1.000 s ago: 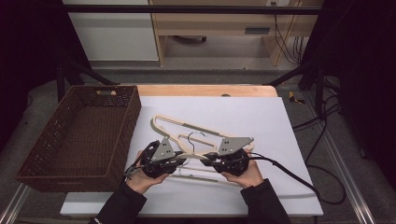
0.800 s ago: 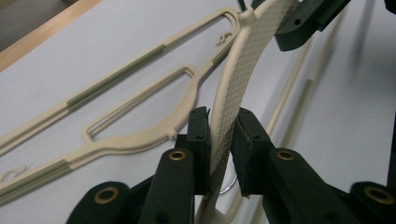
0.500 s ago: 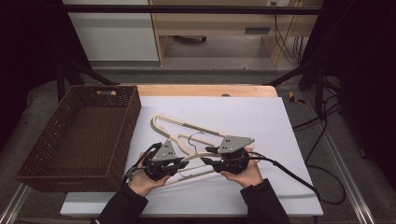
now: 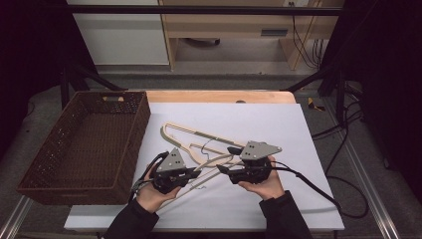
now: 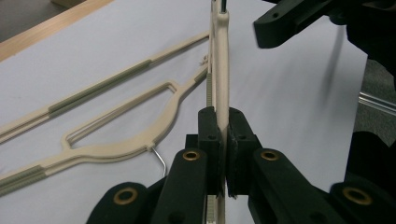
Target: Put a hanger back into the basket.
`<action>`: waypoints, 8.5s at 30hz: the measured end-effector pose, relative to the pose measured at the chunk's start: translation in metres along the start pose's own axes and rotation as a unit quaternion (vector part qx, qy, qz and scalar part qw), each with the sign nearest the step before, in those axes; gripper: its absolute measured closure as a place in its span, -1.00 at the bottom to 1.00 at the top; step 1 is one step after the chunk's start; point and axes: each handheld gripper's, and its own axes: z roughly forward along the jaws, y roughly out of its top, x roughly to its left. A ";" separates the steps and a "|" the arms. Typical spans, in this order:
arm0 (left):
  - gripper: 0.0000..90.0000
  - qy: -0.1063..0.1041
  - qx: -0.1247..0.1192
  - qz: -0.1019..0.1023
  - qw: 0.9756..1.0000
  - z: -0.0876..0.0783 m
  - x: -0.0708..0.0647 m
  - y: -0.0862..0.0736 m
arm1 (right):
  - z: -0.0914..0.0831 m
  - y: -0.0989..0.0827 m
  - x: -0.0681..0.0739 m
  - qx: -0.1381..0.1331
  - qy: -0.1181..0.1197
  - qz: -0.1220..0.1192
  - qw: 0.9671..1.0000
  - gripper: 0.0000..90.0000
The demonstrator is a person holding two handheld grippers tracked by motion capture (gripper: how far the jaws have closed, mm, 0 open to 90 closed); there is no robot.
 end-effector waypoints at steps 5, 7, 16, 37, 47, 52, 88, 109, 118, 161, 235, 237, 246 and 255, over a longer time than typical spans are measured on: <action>0.92 0.019 -0.004 -0.012 1.000 -0.004 0.003 0.000 | -0.009 -0.003 -0.009 -0.013 -0.028 0.031 0.999 -0.50; 0.92 0.025 -0.009 -0.020 0.999 -0.006 0.004 0.000 | -0.012 -0.004 -0.012 -0.015 -0.035 0.043 0.998 -0.55; 0.92 0.043 -0.028 -0.040 0.998 -0.019 0.008 0.002 | -0.028 -0.013 -0.019 -0.025 -0.061 0.083 0.994 -0.72; 0.92 0.073 -0.083 -0.061 0.992 -0.068 0.021 0.020 | -0.072 -0.044 -0.031 -0.071 -0.111 0.123 0.984 -0.85; 0.92 0.087 -0.091 -0.057 0.990 -0.103 0.038 0.037 | -0.077 -0.050 -0.032 -0.062 -0.116 0.130 0.983 -0.89; 0.92 0.097 -0.085 -0.050 0.990 -0.117 0.052 0.042 | -0.078 -0.051 -0.032 -0.057 -0.118 0.128 0.983 -0.90; 0.92 0.171 -0.042 -0.081 0.981 -0.207 0.179 -0.019 | -0.080 -0.054 -0.037 -0.056 -0.122 0.139 0.981 -0.91; 0.92 0.206 -0.018 -0.129 0.970 -0.229 0.209 -0.074 | -0.079 -0.056 -0.038 -0.055 -0.124 0.141 0.981 -0.91; 0.92 0.203 0.002 -0.158 0.966 -0.215 0.215 -0.094 | -0.079 -0.055 -0.037 -0.054 -0.123 0.143 0.981 -0.91; 0.32 0.296 0.105 -0.273 0.909 -0.187 0.232 -0.136 | -0.076 -0.056 -0.036 -0.052 -0.116 0.144 0.981 -0.90; -0.71 0.100 -0.062 -0.108 0.987 0.002 0.038 -0.027 | -0.080 -0.053 -0.035 -0.066 -0.115 0.137 0.982 -0.92; -0.69 0.096 -0.056 -0.111 0.988 0.011 0.037 -0.028 | -0.081 -0.053 -0.034 -0.064 -0.116 0.137 0.982 -0.92; -0.53 0.095 -0.011 -0.119 0.988 0.051 0.032 -0.033 | -0.079 -0.053 -0.034 -0.063 -0.111 0.134 0.983 -0.92; -0.18 0.095 0.025 -0.136 0.986 0.075 0.031 -0.042 | -0.077 -0.054 -0.034 -0.063 -0.110 0.135 0.983 -0.91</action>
